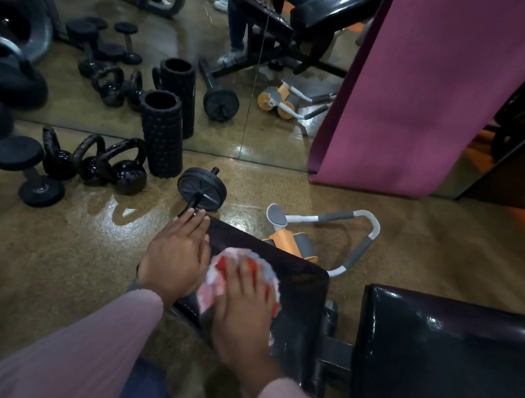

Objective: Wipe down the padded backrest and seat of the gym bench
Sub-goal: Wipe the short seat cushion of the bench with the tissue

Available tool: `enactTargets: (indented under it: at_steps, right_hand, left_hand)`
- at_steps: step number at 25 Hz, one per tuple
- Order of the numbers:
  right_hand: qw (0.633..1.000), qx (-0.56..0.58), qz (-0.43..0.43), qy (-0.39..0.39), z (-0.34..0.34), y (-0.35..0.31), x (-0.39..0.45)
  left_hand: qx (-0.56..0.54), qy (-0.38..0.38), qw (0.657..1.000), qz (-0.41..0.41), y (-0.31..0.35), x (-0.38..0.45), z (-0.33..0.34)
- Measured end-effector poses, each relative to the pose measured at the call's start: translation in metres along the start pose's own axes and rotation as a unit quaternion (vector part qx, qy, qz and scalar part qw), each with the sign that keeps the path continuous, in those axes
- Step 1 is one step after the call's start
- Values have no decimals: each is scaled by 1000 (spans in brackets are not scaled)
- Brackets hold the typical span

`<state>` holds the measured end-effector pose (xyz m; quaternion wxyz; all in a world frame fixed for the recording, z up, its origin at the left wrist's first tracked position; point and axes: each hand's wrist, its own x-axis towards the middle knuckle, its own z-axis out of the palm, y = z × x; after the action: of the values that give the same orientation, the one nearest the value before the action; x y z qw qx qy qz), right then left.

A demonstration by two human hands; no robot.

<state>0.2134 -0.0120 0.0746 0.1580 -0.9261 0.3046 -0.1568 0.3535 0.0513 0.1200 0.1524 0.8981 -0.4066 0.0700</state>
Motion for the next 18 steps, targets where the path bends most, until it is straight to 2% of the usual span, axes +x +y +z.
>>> enactTargets:
  at_steps: [2,3,4,7,9,10,13,15,17,18]
  right_hand:
    - [997,-10,-76,-27,1,1,-40]
    - [996,-9,-83,-27,-4,17,-53]
    - [998,-10,-64,-9,-5,42,-59]
    - [996,-15,85,-2,-4,99,-29]
    - [989,-21,144,-17,-1,93,18]
    - [989,-20,144,-30,1,74,33]
    - [998,4,21,-55,-5,12,24]
    - [995,16,-74,-72,-10,13,-25]
    - [994,19,-84,-71,-14,49,-54]
    - [997,15,-48,-57,-14,71,-52]
  left_hand:
    - [-4,-4,1000,2,0,-3,-2]
    - [-5,2,1000,2,0,-3,-2]
    - [-8,7,1000,3,-1,-2,-2]
    - [-6,9,1000,-2,-1,0,2]
    - [-9,13,1000,-1,0,1,3]
    - [-8,10,1000,-1,1,1,3]
    - [-5,16,1000,0,-1,1,0]
    - [-5,13,1000,-1,-2,1,0]
    - [-4,18,1000,-1,-3,1,2]
    - [-3,17,1000,0,-3,0,3]
